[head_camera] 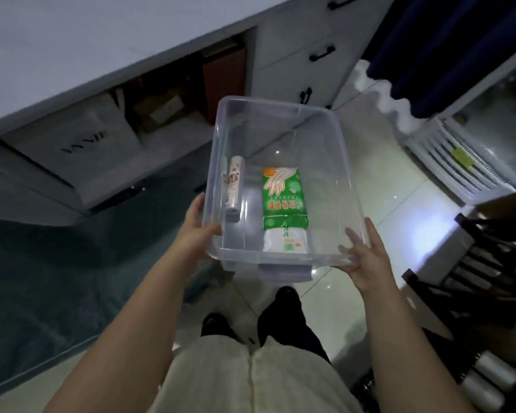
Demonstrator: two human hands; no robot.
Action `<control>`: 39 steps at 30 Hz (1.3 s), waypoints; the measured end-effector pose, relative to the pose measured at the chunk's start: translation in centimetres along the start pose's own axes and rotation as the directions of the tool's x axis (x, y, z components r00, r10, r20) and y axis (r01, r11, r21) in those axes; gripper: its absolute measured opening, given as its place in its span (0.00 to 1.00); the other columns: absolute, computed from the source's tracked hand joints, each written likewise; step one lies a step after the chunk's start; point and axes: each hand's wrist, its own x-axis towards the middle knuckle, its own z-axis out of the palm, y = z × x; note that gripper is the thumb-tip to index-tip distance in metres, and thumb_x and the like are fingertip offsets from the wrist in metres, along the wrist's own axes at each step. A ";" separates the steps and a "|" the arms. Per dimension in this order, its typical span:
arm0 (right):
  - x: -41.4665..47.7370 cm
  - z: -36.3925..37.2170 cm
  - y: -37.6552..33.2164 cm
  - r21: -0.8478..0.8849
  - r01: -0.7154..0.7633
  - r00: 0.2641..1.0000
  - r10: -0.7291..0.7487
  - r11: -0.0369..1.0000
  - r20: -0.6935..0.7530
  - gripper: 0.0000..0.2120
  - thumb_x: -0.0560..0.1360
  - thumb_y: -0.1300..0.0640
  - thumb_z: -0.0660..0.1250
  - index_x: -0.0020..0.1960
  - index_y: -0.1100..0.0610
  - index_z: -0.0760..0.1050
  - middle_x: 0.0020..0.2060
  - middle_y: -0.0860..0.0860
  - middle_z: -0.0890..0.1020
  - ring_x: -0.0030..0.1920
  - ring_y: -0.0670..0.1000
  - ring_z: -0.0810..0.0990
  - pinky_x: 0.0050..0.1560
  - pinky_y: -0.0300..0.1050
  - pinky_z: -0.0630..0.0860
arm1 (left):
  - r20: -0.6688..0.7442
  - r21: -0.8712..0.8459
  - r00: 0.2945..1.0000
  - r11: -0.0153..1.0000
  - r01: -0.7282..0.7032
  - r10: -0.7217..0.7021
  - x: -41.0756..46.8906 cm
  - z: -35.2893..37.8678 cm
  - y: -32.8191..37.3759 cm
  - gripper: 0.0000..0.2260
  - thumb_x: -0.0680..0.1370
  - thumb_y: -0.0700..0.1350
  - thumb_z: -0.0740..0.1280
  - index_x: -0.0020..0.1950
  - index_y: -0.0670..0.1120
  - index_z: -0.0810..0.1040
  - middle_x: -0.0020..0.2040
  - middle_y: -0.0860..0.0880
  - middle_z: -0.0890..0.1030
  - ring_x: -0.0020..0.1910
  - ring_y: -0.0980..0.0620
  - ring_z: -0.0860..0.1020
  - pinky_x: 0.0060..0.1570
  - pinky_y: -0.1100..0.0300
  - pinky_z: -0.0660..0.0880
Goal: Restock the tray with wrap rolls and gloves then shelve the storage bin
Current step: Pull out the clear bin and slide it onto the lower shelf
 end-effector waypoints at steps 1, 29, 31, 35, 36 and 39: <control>0.3 -1.1 -1.1 0.042 0.023 0.999 -0.021 0.999 -0.027 0.30 0.77 0.69 0.62 0.69 0.40 0.67 0.65 0.53 0.74 0.51 0.58 0.73 0.35 0.54 0.80 | 0.041 -0.006 0.999 1.000 -0.010 0.010 0.7 2.0 1.0 0.38 0.69 0.29 0.62 0.71 0.62 0.64 0.60 0.52 0.74 0.52 0.45 0.78 0.32 0.53 0.80; 36.9 -14.7 -50.1 0.247 0.369 0.921 -0.318 0.896 -0.223 0.34 0.73 0.74 0.56 0.64 0.39 0.71 0.61 0.52 0.78 0.48 0.58 0.80 0.32 0.57 0.79 | 0.368 0.064 0.904 0.964 -0.260 0.219 34.2 55.4 33.1 0.39 0.65 0.30 0.60 0.67 0.66 0.70 0.61 0.49 0.78 0.48 0.44 0.78 0.31 0.55 0.77; 40.7 -13.4 -53.9 0.239 0.374 0.914 -0.312 0.896 -0.258 0.33 0.74 0.74 0.57 0.63 0.38 0.72 0.60 0.53 0.79 0.47 0.59 0.81 0.31 0.56 0.78 | 0.391 0.070 0.895 0.963 -0.260 0.213 38.3 58.2 36.5 0.39 0.65 0.29 0.59 0.64 0.69 0.72 0.56 0.53 0.81 0.46 0.45 0.81 0.31 0.55 0.77; 47.9 -11.3 -61.3 0.250 0.366 0.913 -0.295 0.896 -0.281 0.33 0.72 0.75 0.56 0.54 0.36 0.77 0.58 0.54 0.80 0.44 0.60 0.81 0.32 0.61 0.79 | 0.403 0.035 0.891 0.970 -0.242 0.208 45.5 64.0 42.7 0.39 0.64 0.28 0.57 0.60 0.69 0.75 0.48 0.59 0.83 0.41 0.50 0.82 0.30 0.54 0.78; 49.7 -11.0 -63.1 0.247 0.365 0.913 -0.293 0.898 -0.283 0.32 0.72 0.74 0.56 0.58 0.39 0.76 0.59 0.54 0.79 0.46 0.61 0.81 0.35 0.65 0.79 | 0.392 0.020 0.898 0.974 -0.224 0.199 47.2 65.3 44.0 0.39 0.64 0.28 0.57 0.61 0.67 0.75 0.50 0.56 0.83 0.42 0.49 0.82 0.30 0.54 0.78; 55.3 -10.3 -68.4 0.228 0.360 0.915 -0.294 0.905 -0.278 0.35 0.72 0.75 0.55 0.67 0.43 0.71 0.63 0.52 0.77 0.50 0.64 0.81 0.39 0.67 0.78 | 0.398 0.002 0.894 0.975 -0.223 0.204 51.8 69.0 47.4 0.39 0.65 0.28 0.58 0.64 0.65 0.74 0.57 0.49 0.80 0.47 0.42 0.81 0.31 0.52 0.79</control>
